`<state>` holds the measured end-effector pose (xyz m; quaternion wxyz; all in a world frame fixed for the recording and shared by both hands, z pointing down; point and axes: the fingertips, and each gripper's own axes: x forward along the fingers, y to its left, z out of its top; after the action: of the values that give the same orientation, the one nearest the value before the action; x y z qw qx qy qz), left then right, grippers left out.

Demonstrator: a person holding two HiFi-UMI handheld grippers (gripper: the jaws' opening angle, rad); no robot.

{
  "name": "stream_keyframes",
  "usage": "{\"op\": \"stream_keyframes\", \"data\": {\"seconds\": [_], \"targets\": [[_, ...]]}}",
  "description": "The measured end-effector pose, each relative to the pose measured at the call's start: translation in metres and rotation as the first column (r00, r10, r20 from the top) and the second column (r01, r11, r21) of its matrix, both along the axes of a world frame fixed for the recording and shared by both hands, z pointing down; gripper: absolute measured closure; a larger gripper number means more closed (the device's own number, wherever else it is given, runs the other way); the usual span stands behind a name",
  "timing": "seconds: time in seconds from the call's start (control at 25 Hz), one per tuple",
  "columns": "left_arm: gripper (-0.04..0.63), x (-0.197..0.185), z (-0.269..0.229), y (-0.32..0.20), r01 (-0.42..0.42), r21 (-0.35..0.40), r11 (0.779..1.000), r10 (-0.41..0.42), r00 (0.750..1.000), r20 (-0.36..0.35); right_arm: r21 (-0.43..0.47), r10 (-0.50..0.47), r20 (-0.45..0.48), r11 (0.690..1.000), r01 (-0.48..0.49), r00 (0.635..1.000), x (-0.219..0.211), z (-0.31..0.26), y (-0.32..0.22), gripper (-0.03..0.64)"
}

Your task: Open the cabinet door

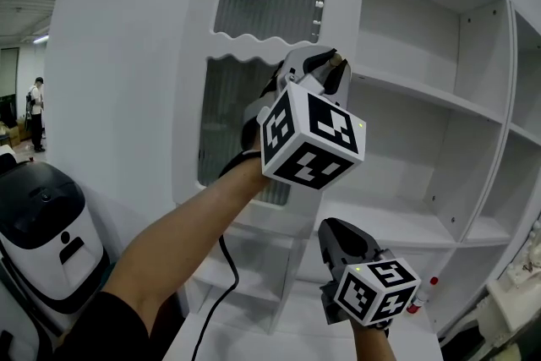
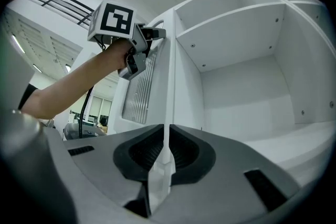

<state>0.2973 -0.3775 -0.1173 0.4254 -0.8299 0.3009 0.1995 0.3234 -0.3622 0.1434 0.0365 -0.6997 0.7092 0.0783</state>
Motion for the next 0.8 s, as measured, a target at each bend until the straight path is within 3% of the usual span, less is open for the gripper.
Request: {"op": "stream_keyframes", "data": {"seconds": [0.44, 0.6, 0.8], "targets": [[0.515, -0.013, -0.001, 0.015, -0.012, -0.027, 1.0, 0.012, 1.0, -0.003, -0.006, -0.072, -0.02, 0.997, 0.071, 0.997, -0.009, 0.002, 0.009, 0.589], [0.515, -0.018, 0.0, 0.02, -0.006, -0.029, 1.0, 0.006, 1.0, -0.006, -0.029, -0.133, -0.012, 0.991, 0.132, 0.991, -0.018, 0.01, 0.01, 0.502], [0.514, -0.02, 0.0, 0.024, 0.005, -0.038, 0.999, -0.005, 1.0, -0.013, -0.055, -0.165, 0.007, 0.985, 0.165, 0.986, -0.021, 0.017, 0.004, 0.497]]}}
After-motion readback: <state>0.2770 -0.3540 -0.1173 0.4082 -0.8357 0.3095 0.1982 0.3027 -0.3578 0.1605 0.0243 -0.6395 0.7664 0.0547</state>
